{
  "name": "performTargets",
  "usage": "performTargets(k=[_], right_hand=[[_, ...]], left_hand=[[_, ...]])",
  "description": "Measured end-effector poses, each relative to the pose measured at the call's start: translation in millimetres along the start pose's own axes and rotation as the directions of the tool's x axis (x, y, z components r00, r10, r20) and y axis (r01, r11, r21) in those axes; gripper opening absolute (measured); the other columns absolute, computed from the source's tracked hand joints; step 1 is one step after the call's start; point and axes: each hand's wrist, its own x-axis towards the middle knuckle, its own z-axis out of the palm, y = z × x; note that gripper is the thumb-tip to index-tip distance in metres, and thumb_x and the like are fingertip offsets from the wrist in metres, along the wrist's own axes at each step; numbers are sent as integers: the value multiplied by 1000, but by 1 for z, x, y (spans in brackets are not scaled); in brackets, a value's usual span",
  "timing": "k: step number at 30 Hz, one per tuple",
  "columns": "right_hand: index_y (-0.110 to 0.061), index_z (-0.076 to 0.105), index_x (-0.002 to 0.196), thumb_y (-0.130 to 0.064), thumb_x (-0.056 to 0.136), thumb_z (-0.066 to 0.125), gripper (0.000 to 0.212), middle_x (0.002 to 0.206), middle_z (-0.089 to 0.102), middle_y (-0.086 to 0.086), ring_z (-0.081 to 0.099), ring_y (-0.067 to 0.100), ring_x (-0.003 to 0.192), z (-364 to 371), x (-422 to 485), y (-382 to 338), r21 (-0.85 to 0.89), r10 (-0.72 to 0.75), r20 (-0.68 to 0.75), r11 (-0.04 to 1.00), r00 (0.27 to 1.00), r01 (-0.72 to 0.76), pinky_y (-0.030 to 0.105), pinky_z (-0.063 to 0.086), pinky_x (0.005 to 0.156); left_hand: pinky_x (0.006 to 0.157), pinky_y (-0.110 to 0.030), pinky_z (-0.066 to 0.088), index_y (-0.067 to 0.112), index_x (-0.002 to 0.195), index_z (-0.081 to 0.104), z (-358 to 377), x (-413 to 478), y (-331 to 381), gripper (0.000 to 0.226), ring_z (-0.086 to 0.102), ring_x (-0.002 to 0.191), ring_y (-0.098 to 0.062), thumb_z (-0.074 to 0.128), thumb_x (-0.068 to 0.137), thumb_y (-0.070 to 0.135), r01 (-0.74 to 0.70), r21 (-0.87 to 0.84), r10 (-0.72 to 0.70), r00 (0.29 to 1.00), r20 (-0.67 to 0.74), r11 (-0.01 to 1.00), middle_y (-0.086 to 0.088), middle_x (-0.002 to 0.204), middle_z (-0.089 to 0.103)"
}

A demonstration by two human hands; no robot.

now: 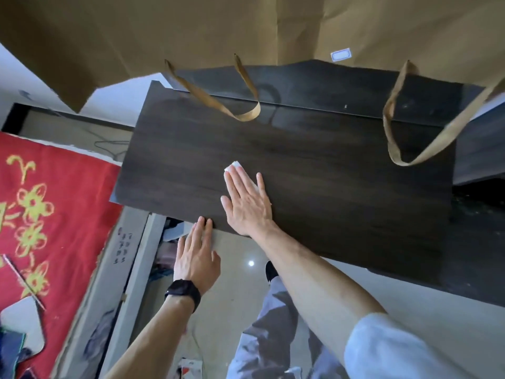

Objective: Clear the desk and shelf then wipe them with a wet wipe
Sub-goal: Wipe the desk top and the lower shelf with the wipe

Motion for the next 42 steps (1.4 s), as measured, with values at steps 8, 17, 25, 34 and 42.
performTargets(k=[8, 17, 25, 34, 42], right_hand=[[-13, -2, 158, -47, 104, 17, 67, 167, -5, 2, -11, 15, 153, -19, -91, 68, 103, 641, -133, 768, 756, -632, 51, 3, 123], [-11, 11, 158, -43, 103, 20, 64, 166, 11, 6, 5, 18, 154, -46, -212, 191, 119, 831, -214, 545, 514, -830, 59, 22, 118], [-9, 21, 156, -38, 105, 28, 60, 163, 24, 9, 24, 24, 150, -49, -223, 202, 184, 825, -318, 538, 468, -823, 39, 29, 116], [-8, 48, 142, -36, 107, 28, 50, 140, 58, 12, 56, 28, 127, -52, -259, 239, 679, 906, -94, 362, 413, -639, 30, 43, 102], [-25, 23, 156, -47, 105, 23, 56, 162, 26, -3, 23, 13, 150, 5, -313, 283, 907, 645, 220, 140, 732, -397, 38, 22, 123]], left_hand=[[118, -51, 22, 17, 155, 24, 12, -7, 60, 82, 20, 148, -24, 61, 83, 15, -299, -21, 300, 952, 55, 954, -7, 162, 19], [112, -55, 32, 16, 152, 33, 36, -20, 157, 92, 34, 144, -27, 71, 68, 19, -587, -7, 582, 801, 142, 810, -7, 158, 31], [117, -52, 20, 19, 154, 26, 48, -30, 201, 88, 26, 148, -24, 63, 75, 21, -646, 42, 628, 753, 197, 762, -4, 161, 23], [114, -52, 29, 16, 152, 33, 64, -50, 261, 82, 30, 145, -23, 69, 78, 24, -634, 105, 614, 771, 169, 766, -5, 160, 27], [120, -49, 3, 25, 156, 14, 89, -73, 352, 61, -4, 150, -12, 20, 99, 46, -543, 138, 537, 840, 81, 828, 6, 163, 3]])
